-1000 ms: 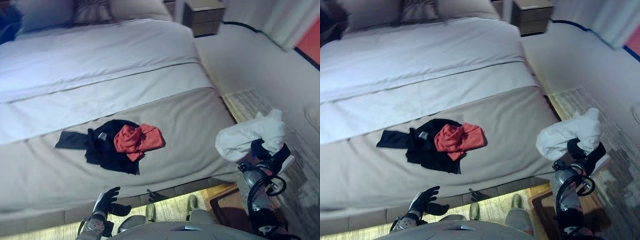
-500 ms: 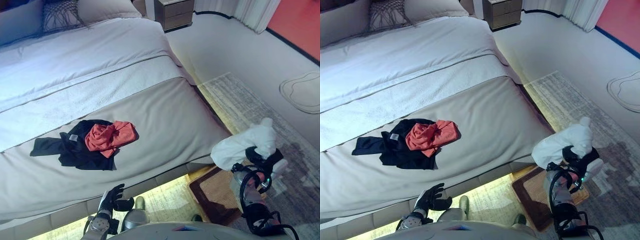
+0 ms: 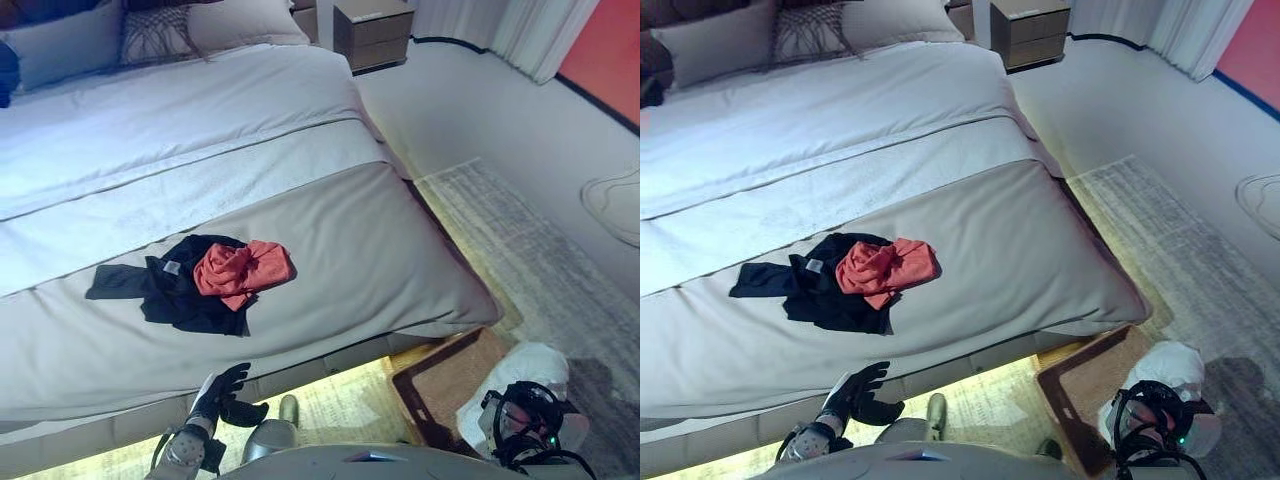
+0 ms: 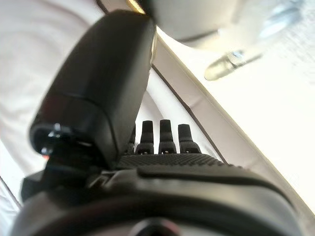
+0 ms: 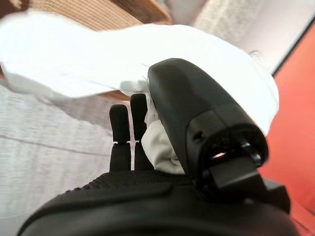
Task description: Pick up the clothes from the bed and place them into the basket
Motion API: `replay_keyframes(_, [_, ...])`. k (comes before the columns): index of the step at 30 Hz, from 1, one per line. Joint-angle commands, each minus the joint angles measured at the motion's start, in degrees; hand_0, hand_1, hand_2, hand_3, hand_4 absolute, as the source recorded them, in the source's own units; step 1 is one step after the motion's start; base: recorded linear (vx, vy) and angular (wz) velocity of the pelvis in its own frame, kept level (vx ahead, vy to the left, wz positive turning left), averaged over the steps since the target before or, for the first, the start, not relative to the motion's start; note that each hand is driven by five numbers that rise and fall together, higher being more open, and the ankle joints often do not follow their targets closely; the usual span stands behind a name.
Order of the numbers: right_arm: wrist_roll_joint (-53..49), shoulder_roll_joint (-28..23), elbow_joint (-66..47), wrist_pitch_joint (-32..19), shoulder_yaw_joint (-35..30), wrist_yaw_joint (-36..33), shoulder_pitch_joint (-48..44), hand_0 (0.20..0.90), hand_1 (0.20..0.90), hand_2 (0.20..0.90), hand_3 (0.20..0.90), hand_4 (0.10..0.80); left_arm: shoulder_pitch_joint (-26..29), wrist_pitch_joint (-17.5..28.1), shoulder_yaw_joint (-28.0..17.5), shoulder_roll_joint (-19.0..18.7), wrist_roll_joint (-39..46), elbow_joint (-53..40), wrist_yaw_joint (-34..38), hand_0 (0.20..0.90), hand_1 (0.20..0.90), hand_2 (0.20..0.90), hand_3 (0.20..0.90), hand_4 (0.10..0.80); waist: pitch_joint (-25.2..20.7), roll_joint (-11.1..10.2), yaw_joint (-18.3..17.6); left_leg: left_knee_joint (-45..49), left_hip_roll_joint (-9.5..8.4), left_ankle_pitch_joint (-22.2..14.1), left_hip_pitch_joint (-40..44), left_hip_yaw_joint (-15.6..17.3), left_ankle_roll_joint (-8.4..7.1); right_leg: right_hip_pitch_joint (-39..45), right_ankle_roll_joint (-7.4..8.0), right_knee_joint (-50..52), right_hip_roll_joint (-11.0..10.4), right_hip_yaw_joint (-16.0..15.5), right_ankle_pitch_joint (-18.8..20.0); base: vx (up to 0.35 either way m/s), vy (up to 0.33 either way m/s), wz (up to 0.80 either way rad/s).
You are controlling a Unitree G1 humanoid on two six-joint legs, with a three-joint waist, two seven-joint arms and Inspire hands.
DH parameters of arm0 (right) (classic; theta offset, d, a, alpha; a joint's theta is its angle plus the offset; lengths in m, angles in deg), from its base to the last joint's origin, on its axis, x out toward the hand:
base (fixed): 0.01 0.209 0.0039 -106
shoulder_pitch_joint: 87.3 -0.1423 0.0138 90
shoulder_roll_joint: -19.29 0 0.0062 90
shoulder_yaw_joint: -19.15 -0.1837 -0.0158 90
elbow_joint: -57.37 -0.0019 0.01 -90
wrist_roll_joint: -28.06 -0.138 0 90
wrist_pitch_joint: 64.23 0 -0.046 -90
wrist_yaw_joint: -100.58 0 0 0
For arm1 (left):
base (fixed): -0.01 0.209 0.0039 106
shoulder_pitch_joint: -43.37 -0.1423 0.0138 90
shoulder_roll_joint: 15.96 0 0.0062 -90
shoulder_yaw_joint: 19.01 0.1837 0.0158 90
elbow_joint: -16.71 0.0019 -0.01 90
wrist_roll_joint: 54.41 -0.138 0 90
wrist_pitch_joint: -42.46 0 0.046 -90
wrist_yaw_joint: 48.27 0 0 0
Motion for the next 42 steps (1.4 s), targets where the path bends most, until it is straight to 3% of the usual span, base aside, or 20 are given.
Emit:
replay_keyframes(1, [-0.6,-10.6,1.6,-3.3,-1.3,-1.5,-11.8,0.3,0.3,0.3,0.2,0.1,6.6,5.3,4.7,-1.6,4.3,-2.8,0.1,0.9,0.9,0.9,0.9,0.8,5.6,2.8,1.2,1.7,-4.17,1.3,-9.4,-5.7,0.47,-5.8,-2.15,4.9,-0.5,-0.2,-0.5,-0.305,0.125,0.02])
replay_keyframes(4, [-0.7,-14.9,3.8,-2.1,-0.5,-1.2,-17.7,0.3,0.3,0.3,0.2,0.1,7.8,6.4,6.0,-1.2,6.2,-4.3,1.2,0.9,0.9,0.9,0.9,0.8,9.7,6.4,0.5,3.7,-5.38,2.0,-13.2,-6.1,0.18,-10.1,-2.68,7.2,-1.9,-0.1,-0.7,-0.248,0.09,0.03])
replay_keyframes(10, [0.1,-22.2,6.8,-0.1,1.4,1.6,-25.8,0.3,0.3,0.3,0.2,0.1,6.8,8.7,7.7,-1.5,8.5,-9.0,2.9,0.9,0.9,0.9,0.9,0.8,15.5,11.4,-0.7,8.7,-6.79,1.3,-19.5,-5.0,0.67,-19.8,-3.27,14.3,-3.7,1.8,-1.7,-0.145,0.06,-0.05])
replay_keyframes(19, [1.0,-26.0,8.7,6.5,3.5,2.8,-32.5,0.3,0.3,0.3,0.2,0.1,7.7,8.7,8.3,-3.1,11.1,-13.9,4.5,0.9,0.9,0.9,0.9,0.8,19.7,14.0,-1.9,13.9,-7.36,0.3,-25.7,-3.0,1.86,-30.2,-4.1,23.0,-4.4,4.1,-4.0,-0.076,0.012,-0.09])
replay_keyframes(20, [0.5,-26.7,9.2,7.7,3.5,4.3,-32.9,0.533,0.533,0.533,0.472,0.372,7.7,8.6,8.2,-3.2,11.6,-14.4,4.5,0.9,0.9,0.9,0.9,0.8,20.0,14.2,-2.0,14.5,-7.35,0.1,-26.4,-2.8,2.0,-31.2,-4.13,23.8,-4.5,4.3,-4.2,-0.069,-0.001,0.0])
replay_keyframes(21, [0.1,-27.1,9.6,8.1,3.5,4.7,-33.3,0.9,0.9,0.9,0.9,0.8,7.7,8.6,8.3,-3.4,12.2,-14.6,4.5,0.9,0.9,0.9,0.9,0.8,20.2,14.3,-2.0,15.1,-7.43,0.0,-26.9,-2.7,2.14,-32.0,-4.27,24.5,-4.5,4.5,-4.4,-0.05,-0.004,0.08])
replay_keyframes(32, [-1.1,-30.1,11.6,7.9,1.5,4.9,-34.5,0.9,0.9,0.9,0.9,0.8,6.9,8.2,7.7,-3.7,13.6,-15.4,3.2,0.9,0.9,0.9,0.9,0.8,20.2,14.7,-2.1,14.8,-7.35,-0.3,-25.3,-2.8,1.75,-30.9,-4.14,24.3,-4.3,4.5,-4.4,-0.007,-0.006,0.02])
replay_keyframes(42, [-0.7,-26.5,10.7,5.7,0.6,8.9,-29.4,0.9,0.9,0.9,0.9,0.8,7.2,7.7,7.3,-3.8,14.5,-13.9,2.0,0.9,0.9,0.9,0.9,0.8,17.8,11.7,-2.6,9.6,-5.66,0.2,-19.2,-3.0,0.79,-24.9,-3.78,19.0,-2.6,3.5,-3.0,0.019,-0.016,-0.03])
